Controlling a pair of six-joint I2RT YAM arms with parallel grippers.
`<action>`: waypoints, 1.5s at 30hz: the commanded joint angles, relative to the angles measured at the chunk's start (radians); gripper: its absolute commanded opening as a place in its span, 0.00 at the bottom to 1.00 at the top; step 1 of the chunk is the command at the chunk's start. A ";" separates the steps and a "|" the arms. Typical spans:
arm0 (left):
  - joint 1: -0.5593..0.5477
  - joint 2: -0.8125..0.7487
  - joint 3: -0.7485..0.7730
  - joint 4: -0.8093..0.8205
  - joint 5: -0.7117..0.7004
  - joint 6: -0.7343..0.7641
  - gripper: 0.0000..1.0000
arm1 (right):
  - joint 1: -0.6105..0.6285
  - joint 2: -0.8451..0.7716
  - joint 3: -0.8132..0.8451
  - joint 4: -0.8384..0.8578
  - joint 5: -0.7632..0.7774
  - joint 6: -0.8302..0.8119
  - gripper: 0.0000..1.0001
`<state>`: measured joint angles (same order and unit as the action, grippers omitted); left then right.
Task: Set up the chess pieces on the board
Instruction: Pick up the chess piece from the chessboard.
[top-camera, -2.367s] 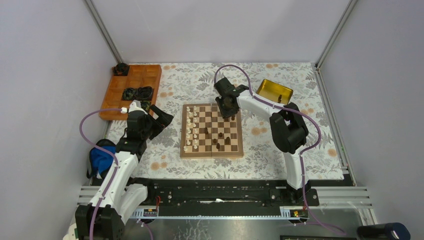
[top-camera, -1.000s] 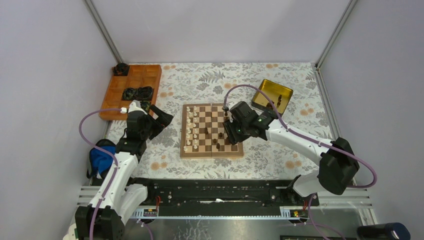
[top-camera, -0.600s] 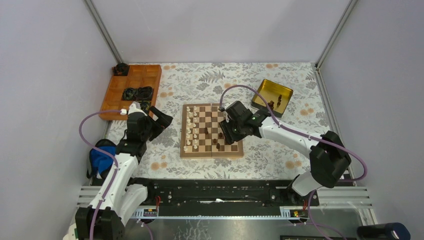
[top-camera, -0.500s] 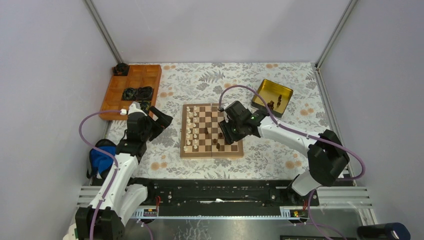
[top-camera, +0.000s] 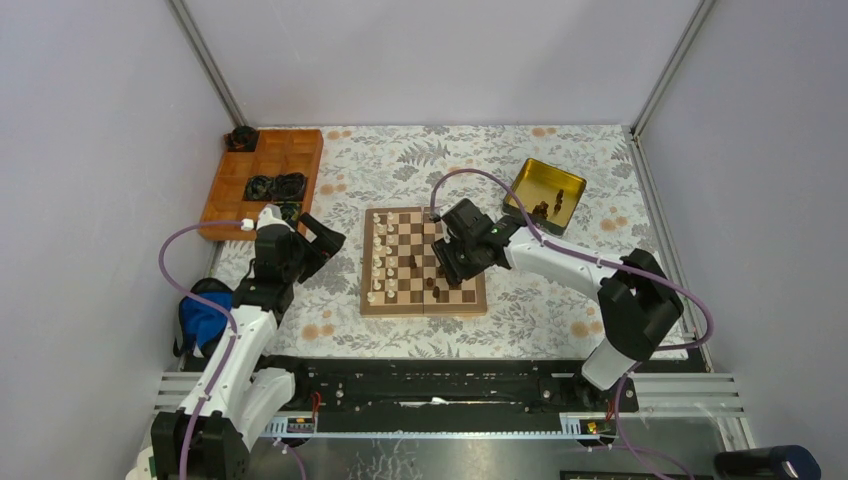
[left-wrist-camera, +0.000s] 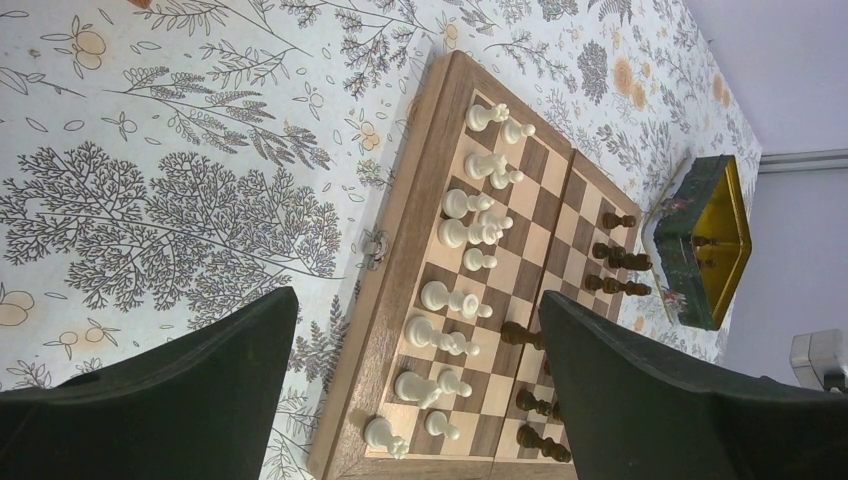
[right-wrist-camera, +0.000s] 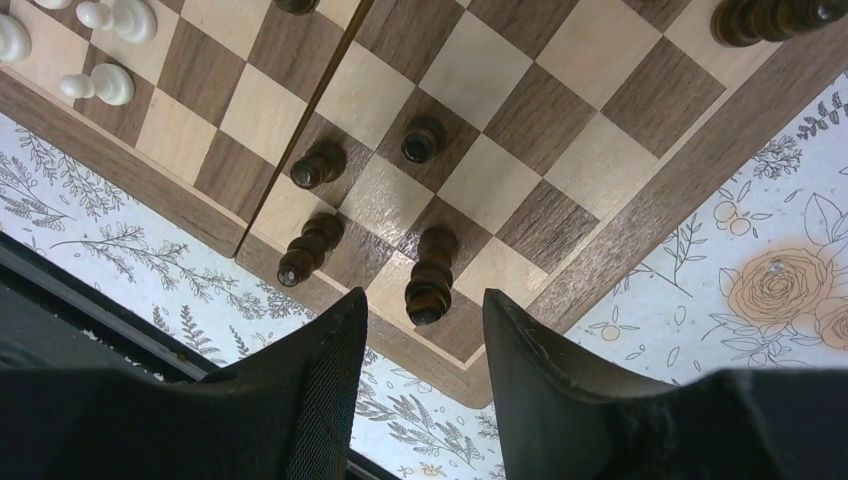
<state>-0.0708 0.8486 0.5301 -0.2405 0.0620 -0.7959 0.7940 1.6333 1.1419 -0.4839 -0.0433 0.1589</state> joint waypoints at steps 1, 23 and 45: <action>0.005 -0.007 -0.011 0.015 -0.019 0.024 0.99 | 0.008 0.017 0.048 0.021 0.012 -0.018 0.53; 0.006 -0.023 -0.021 0.002 -0.024 0.029 0.99 | 0.008 0.025 0.077 -0.019 0.093 -0.031 0.22; 0.006 -0.015 -0.009 -0.006 -0.029 0.029 0.99 | 0.007 -0.008 0.110 -0.041 0.170 -0.044 0.10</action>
<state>-0.0708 0.8356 0.5167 -0.2459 0.0521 -0.7902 0.7940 1.6699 1.2011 -0.5179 0.0708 0.1314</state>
